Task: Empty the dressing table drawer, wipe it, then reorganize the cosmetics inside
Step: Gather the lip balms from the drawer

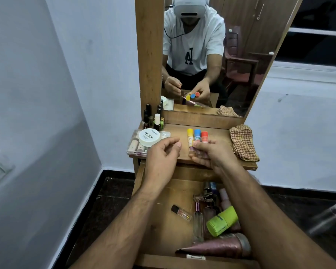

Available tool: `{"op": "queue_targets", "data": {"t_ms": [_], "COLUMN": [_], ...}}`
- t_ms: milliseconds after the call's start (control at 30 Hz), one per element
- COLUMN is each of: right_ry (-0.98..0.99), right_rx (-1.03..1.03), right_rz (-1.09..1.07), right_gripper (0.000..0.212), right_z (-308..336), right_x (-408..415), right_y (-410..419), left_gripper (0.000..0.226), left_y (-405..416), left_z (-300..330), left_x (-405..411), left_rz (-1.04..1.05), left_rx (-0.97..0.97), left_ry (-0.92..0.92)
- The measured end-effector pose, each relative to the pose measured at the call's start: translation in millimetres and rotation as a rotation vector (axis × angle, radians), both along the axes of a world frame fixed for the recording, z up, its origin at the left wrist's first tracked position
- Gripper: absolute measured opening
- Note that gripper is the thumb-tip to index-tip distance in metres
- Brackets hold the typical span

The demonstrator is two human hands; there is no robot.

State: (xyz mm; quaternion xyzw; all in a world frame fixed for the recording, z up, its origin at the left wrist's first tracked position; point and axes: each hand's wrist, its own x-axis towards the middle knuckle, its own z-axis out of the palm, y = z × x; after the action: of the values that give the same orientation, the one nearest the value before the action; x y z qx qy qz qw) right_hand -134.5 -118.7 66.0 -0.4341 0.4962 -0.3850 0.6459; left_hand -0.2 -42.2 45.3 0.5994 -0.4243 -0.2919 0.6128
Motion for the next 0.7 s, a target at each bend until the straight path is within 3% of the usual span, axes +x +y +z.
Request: {"op": "queue_targets", "data": {"t_ms": [200, 333, 467, 700], "right_ry": [0.519, 0.713, 0.904, 0.442], "right_rx": [-0.085, -0.117, -0.210, -0.197], "right_rz": [0.014, 0.069, 0.027, -0.066], "right_gripper": [0.015, 0.015, 0.019, 0.023], "right_z": [14, 15, 11, -9], "right_x": [23, 32, 21, -22], "right_y": [-41, -52, -56, -46], "left_gripper": [0.034, 0.031, 0.024, 0.027], "left_y": [-2, -16, -40, -88], "left_z": [9, 22, 39, 34], "left_x": [13, 7, -5, -23], "left_rz": [-0.010, -0.005, 0.027, 0.004], "left_rx": [0.013, 0.077, 0.173, 0.559], "left_ry": [-0.336, -0.657, -0.722, -0.986]}}
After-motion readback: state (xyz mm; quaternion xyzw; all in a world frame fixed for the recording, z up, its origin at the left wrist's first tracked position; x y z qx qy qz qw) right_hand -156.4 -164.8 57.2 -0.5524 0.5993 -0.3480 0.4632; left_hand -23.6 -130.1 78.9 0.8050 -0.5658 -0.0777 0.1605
